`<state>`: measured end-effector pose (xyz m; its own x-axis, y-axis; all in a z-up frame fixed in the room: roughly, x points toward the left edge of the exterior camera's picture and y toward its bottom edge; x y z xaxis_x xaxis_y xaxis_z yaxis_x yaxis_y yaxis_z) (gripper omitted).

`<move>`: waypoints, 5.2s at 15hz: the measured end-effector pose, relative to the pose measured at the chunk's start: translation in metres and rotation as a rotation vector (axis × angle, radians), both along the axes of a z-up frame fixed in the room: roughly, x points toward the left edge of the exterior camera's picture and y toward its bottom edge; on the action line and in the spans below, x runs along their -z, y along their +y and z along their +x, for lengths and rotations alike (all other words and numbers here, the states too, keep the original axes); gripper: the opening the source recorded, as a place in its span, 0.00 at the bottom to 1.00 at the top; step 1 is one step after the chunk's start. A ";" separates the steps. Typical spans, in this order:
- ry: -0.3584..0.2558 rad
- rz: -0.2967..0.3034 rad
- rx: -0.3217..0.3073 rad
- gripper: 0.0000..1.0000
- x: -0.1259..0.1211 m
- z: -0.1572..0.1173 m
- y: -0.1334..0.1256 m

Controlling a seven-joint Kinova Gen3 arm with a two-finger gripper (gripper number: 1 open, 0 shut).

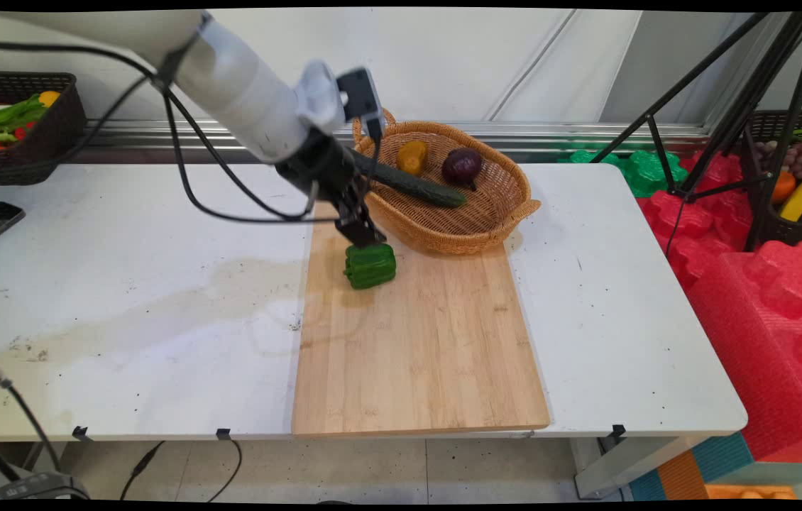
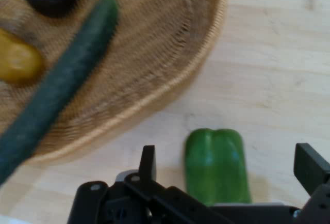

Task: Pick up the cucumber from the vegetable basket, then place the picked object on the cutting board

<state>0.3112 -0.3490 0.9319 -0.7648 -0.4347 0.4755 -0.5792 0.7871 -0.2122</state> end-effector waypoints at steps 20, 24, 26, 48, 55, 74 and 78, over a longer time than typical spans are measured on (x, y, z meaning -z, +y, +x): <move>-0.196 -0.041 0.059 1.00 0.011 -0.014 -0.144; -0.227 -0.015 0.087 1.00 0.039 -0.024 -0.174; -0.242 0.001 0.098 1.00 0.050 -0.026 -0.186; -0.366 -0.082 0.273 0.00 0.007 -0.039 -0.181; -0.325 -0.153 0.234 0.00 -0.035 -0.038 -0.158; -0.109 -0.068 0.026 0.00 -0.068 -0.043 -0.053; -0.052 0.003 -0.034 0.00 -0.060 -0.054 -0.023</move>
